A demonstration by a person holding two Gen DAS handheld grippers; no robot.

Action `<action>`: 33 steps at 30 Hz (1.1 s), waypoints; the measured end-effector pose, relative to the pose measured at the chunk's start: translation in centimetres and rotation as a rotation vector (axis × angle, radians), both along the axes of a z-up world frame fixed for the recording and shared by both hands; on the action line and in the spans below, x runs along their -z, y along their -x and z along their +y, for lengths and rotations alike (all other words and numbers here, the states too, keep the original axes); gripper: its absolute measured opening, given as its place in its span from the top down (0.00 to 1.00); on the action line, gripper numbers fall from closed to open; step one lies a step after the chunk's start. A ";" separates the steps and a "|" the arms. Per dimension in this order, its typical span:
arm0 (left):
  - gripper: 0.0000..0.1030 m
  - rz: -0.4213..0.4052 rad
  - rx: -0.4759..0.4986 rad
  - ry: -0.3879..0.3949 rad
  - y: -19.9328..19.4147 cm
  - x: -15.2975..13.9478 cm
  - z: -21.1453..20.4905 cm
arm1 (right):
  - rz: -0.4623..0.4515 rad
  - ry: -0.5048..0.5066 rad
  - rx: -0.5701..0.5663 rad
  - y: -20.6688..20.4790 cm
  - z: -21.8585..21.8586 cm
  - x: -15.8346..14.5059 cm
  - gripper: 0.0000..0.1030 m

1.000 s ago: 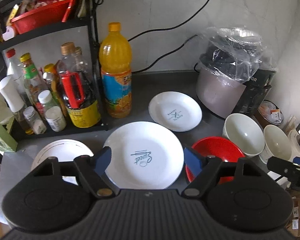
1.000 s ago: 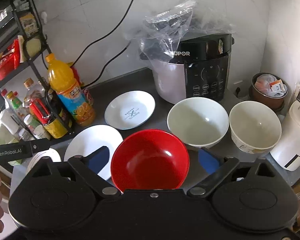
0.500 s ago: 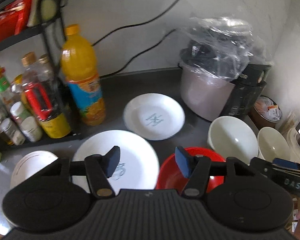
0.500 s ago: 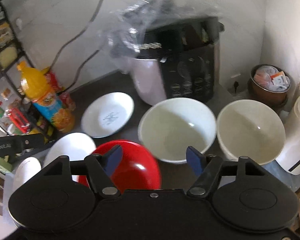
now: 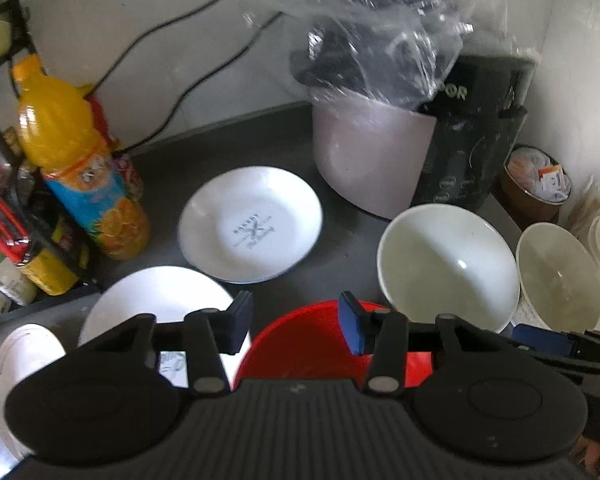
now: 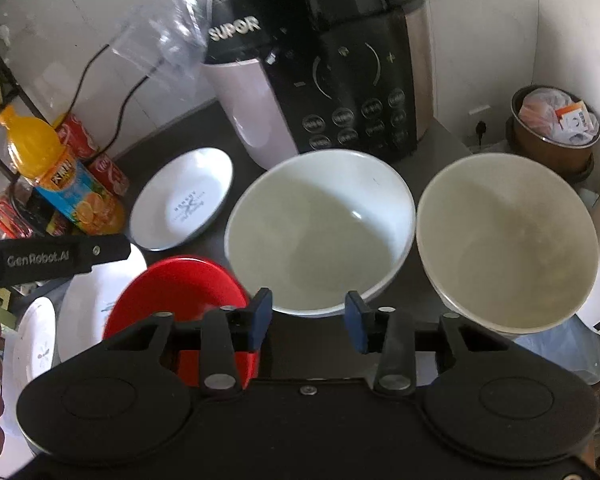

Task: Organize plates and bowls
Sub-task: 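Move the right gripper toward the rim of the plain white bowl, then close the right gripper on the plain white bowl's rim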

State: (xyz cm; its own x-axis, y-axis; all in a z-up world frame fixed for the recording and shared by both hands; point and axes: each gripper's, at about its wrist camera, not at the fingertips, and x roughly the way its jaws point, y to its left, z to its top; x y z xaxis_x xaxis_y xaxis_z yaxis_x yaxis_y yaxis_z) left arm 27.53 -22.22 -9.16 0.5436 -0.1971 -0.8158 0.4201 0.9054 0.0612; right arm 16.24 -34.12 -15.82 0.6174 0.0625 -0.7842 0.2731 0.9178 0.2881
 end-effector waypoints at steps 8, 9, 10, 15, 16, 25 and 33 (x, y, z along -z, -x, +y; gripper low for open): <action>0.62 0.001 0.023 0.000 -1.2 1.7 -3.0 | 0.036 -0.031 0.025 -0.6 -2.0 1.3 0.66; 0.62 0.004 0.024 0.002 -1.4 1.8 -3.4 | 0.042 -0.033 0.027 -0.7 -2.2 1.5 0.66; 0.63 0.009 0.026 0.005 -1.6 2.1 -3.6 | 0.047 -0.037 0.027 -0.8 -2.4 1.7 0.66; 0.67 0.024 0.050 0.007 -2.4 3.3 -5.0 | 0.056 -0.039 0.028 -1.3 -2.9 2.5 0.66; 0.69 0.036 0.051 0.009 -2.7 3.7 -5.3 | 0.061 -0.039 0.035 -1.5 -3.0 2.6 0.66; 0.78 0.095 0.049 0.008 -4.9 6.0 -6.8 | 0.072 -0.060 0.055 -2.1 -4.0 3.3 0.72; 0.83 0.154 0.076 0.050 -6.0 7.3 -7.8 | 0.060 -0.048 0.061 -2.1 -4.3 3.4 0.75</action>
State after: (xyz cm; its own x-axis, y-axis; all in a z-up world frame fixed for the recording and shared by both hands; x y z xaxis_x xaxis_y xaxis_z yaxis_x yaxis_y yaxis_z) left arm 33.49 -30.02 -16.43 0.3946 -0.2755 -0.8766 0.4888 0.8708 -0.0537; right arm 18.29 -38.38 -19.24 0.5732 0.0648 -0.8168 0.3462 0.8844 0.3131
